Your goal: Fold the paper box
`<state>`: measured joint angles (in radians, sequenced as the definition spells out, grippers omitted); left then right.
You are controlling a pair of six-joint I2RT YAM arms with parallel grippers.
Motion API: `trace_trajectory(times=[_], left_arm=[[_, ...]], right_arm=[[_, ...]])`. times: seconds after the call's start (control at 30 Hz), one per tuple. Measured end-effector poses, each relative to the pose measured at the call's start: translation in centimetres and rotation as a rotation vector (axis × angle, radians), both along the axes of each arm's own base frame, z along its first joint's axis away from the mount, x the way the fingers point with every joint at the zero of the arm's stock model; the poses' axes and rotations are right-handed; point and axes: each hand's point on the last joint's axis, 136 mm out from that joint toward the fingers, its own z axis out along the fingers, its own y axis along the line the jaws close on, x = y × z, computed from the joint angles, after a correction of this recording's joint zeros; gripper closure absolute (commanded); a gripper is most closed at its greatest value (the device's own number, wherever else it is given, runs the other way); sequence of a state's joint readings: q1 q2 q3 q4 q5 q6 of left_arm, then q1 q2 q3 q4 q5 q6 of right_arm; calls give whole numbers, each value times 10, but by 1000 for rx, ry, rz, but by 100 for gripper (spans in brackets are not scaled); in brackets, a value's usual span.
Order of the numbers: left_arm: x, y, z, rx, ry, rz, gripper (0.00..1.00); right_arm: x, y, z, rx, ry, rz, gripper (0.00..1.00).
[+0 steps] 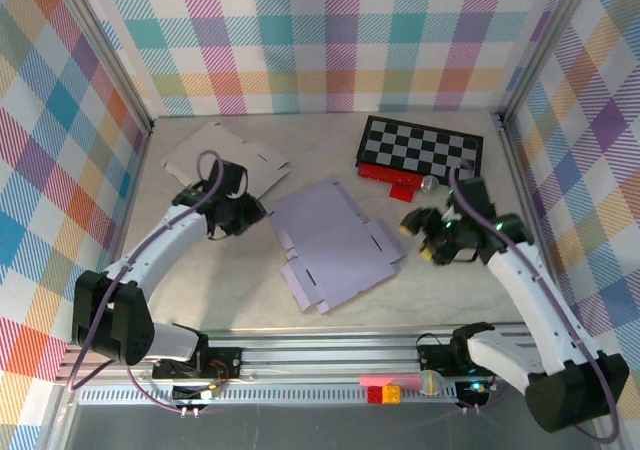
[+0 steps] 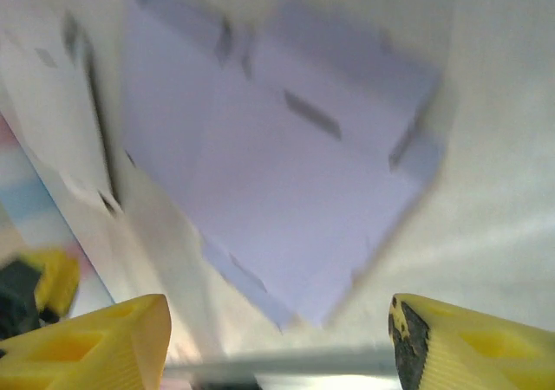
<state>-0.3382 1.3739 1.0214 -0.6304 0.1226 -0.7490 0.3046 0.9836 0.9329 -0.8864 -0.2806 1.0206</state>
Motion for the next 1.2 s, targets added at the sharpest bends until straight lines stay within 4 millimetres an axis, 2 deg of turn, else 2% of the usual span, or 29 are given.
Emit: trace_trajectory(times=[0.1,0.23,0.33,0.43,0.57,0.93,1.2], left_arm=[[-21,-20,-26,-23,88,-59,68],[-28,-36,-54,-51,164,-93,73],[-24,-42,-68,-64,191,-94,74],[-20,-46,-74,-79,193,-101,74],[-19,-52,-79,-92,200,-115,76],[-20,-58,-88,-110,221,-143,77],[-25,-63,-98,-113,255,-160,79]], right_arm=[[-20,33,-32,111,73,33,33],[-36,51,-81,148,187,-2,33],[-39,58,-94,165,201,-27,34],[-34,65,-101,201,169,-52,36],[-35,68,-125,184,166,-67,34],[-18,99,-144,206,98,-29,38],[-11,103,-144,231,49,-41,37]])
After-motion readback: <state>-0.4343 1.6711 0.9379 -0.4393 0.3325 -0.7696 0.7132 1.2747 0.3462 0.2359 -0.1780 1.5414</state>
